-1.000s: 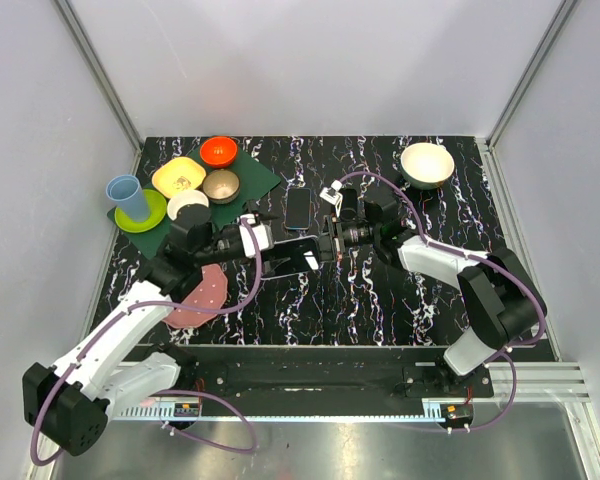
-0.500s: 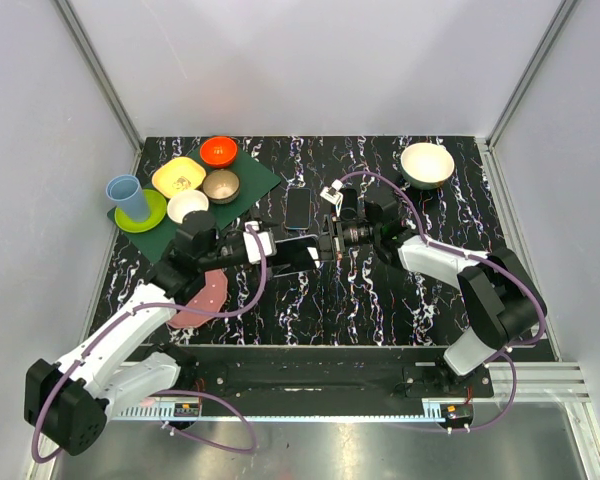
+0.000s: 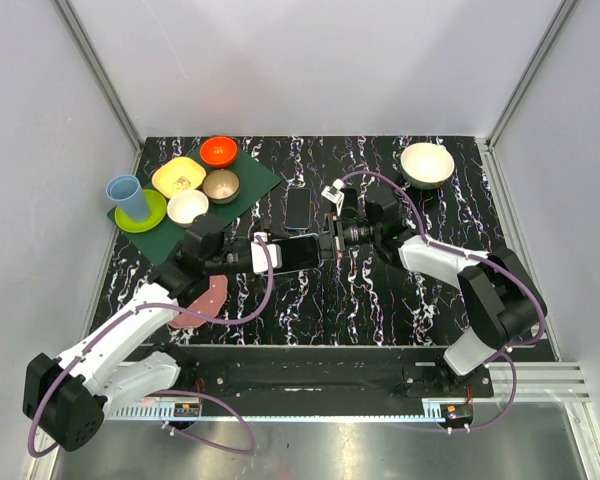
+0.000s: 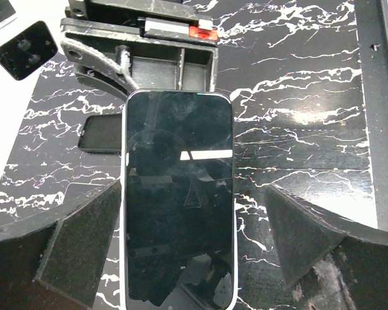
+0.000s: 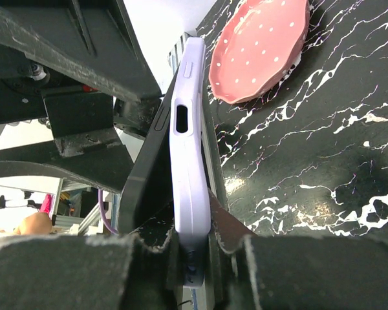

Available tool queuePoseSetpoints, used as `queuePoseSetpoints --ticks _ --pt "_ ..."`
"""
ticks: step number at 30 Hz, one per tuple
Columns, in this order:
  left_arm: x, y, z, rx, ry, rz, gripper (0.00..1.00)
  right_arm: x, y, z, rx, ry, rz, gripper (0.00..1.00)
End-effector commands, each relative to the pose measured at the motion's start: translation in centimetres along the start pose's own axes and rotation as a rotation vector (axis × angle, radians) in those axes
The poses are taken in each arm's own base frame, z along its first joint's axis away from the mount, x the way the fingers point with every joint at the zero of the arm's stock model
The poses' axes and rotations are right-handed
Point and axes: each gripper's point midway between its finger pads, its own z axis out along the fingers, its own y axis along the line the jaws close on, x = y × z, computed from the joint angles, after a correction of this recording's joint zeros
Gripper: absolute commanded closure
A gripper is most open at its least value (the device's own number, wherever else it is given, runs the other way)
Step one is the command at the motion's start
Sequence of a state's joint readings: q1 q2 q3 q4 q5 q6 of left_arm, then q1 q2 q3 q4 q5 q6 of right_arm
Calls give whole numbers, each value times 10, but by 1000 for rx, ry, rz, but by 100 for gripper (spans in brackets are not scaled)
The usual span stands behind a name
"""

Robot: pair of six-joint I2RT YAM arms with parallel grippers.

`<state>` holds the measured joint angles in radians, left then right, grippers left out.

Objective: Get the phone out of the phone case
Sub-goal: Remove the phone case from the phone.

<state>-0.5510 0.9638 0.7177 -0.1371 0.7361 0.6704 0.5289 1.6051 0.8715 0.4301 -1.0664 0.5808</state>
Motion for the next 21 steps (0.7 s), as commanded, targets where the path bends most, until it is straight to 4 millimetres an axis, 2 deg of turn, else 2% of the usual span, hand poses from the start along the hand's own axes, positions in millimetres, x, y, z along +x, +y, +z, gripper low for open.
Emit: queuePoseSetpoints --ticks 1,8,12,21 --pt "-15 8 4 -5 -18 57 1 -29 18 -2 -33 -52 -112 100" --pt "-5 18 12 -63 26 53 1 -29 18 -2 -31 -52 -114 100" --pt "-7 26 12 -107 15 69 1 -29 18 -2 -31 -54 -118 100" --pt "-3 25 14 -110 19 60 1 -29 19 -2 -38 -55 -111 100"
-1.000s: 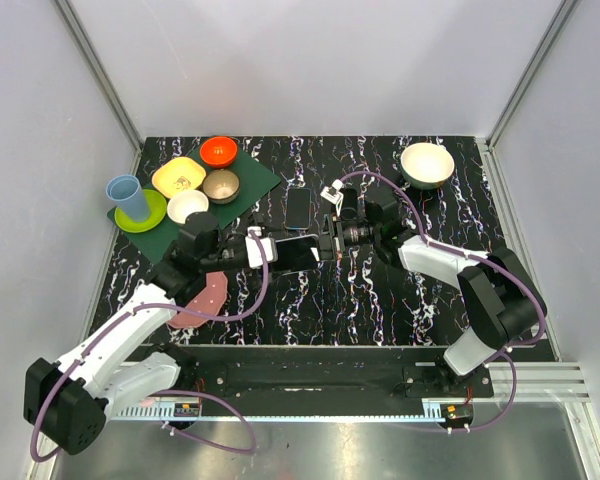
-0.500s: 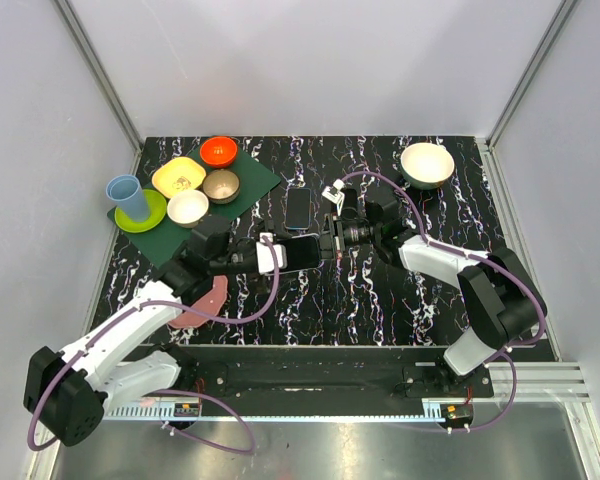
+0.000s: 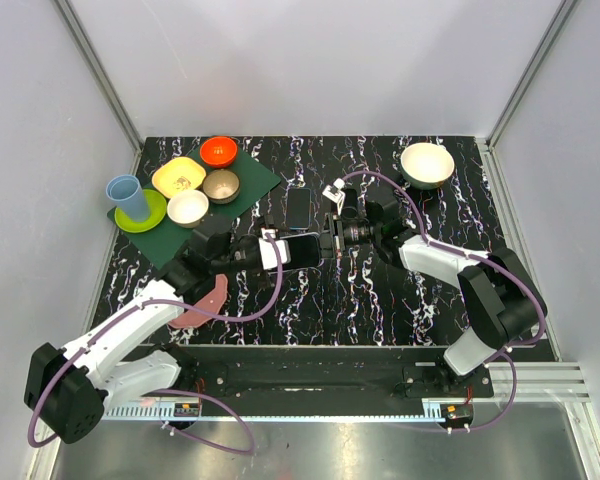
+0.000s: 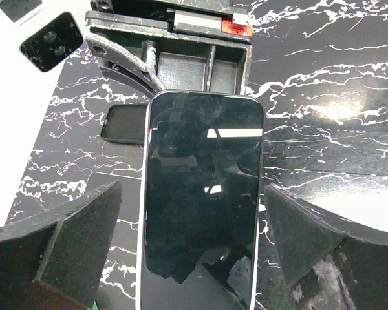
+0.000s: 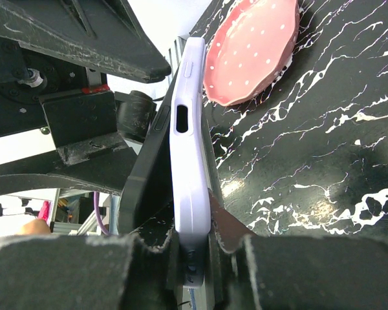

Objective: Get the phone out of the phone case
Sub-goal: Remove the phone case from the phone.

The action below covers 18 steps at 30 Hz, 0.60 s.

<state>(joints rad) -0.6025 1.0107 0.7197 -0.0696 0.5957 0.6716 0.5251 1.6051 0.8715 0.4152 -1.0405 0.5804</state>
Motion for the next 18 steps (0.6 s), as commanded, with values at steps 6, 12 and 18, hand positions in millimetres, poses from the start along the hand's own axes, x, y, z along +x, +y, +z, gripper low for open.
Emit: queuePoseSetpoints --ticks 6,12,18 --pt "-8 4 5 -13 -32 19 1 -28 28 -2 -70 -46 -128 100" --pt "-6 3 8 -5 -30 11 1 -29 29 -3 -71 -49 -128 100" --pt "-4 1 11 3 -21 1 1 -28 30 -3 -75 -49 -126 100"
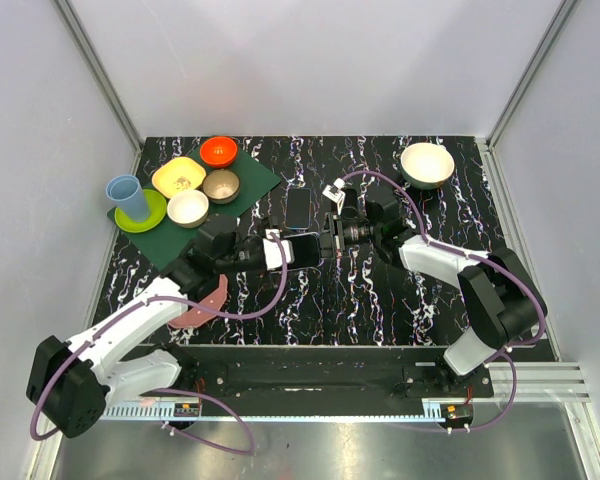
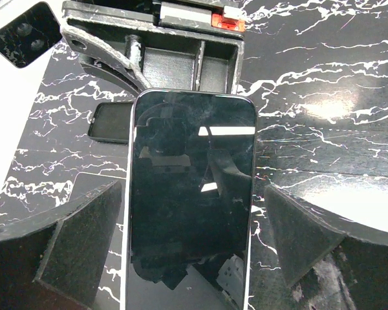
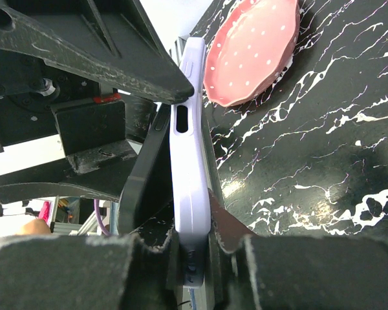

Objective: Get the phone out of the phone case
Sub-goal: Remove the phone case from the phone.

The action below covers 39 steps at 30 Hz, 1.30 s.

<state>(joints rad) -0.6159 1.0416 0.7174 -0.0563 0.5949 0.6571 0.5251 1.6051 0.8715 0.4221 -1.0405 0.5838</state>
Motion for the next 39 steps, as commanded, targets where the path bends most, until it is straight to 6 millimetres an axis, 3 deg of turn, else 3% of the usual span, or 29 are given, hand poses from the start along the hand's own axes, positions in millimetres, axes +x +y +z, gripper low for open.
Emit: queuePoseSetpoints --ticks 1,6,11,20,28,39 --pt "-8 6 4 -16 -26 22 1 -28 30 -3 -74 -47 -126 100" --pt "-9 6 5 -19 -25 25 2 -28 29 -3 -73 -47 -125 100" --pt "-8 7 6 -23 -19 25 10 -28 30 -3 -73 -49 -125 100" --pt "-7 6 8 -17 -16 22 14 -28 35 -4 -88 -48 -129 100" --pt "-7 6 8 -13 -17 18 23 -28 36 -4 -91 -48 -128 100" --pt "-13 0 8 15 -43 12 54 -28 32 -6 -78 -77 -185 100"
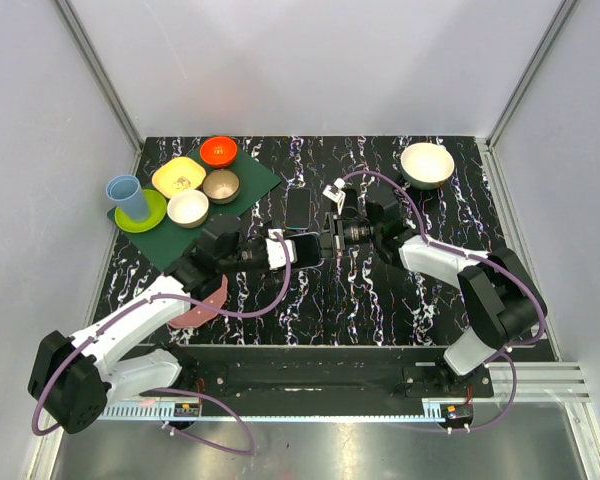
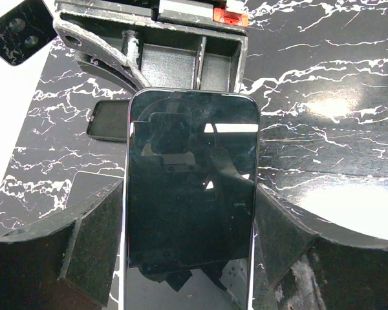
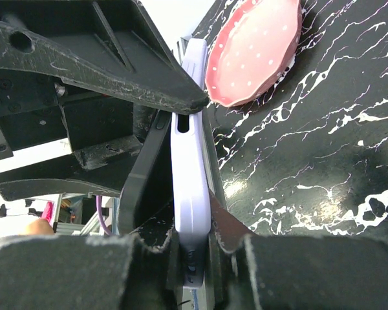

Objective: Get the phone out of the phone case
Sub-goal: Remove the phone case from the phone.

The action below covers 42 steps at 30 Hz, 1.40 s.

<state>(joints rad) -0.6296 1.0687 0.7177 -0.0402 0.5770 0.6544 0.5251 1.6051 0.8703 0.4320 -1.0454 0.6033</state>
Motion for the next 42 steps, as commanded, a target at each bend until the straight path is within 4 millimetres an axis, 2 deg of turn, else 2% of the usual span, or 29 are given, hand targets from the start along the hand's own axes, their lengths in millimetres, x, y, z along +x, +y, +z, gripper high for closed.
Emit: queuePoseSetpoints --ticks 1,7,14,24,42 --pt "-19 -3 1 34 -61 4 54 -28 31 -5 -71 -79 -206 100" --pt "-28 -17 2 123 -97 -36 60 -29 28 -7 -45 -107 -267 100" --pt "-30 -17 2 136 -101 -68 63 -32 31 -10 -34 -127 -320 100" --pt "-32 -18 3 187 -121 -154 67 -34 25 -13 11 -155 -374 100" --pt "-37 -24 -1 245 -150 -197 71 -41 20 -16 67 -193 -413 100"
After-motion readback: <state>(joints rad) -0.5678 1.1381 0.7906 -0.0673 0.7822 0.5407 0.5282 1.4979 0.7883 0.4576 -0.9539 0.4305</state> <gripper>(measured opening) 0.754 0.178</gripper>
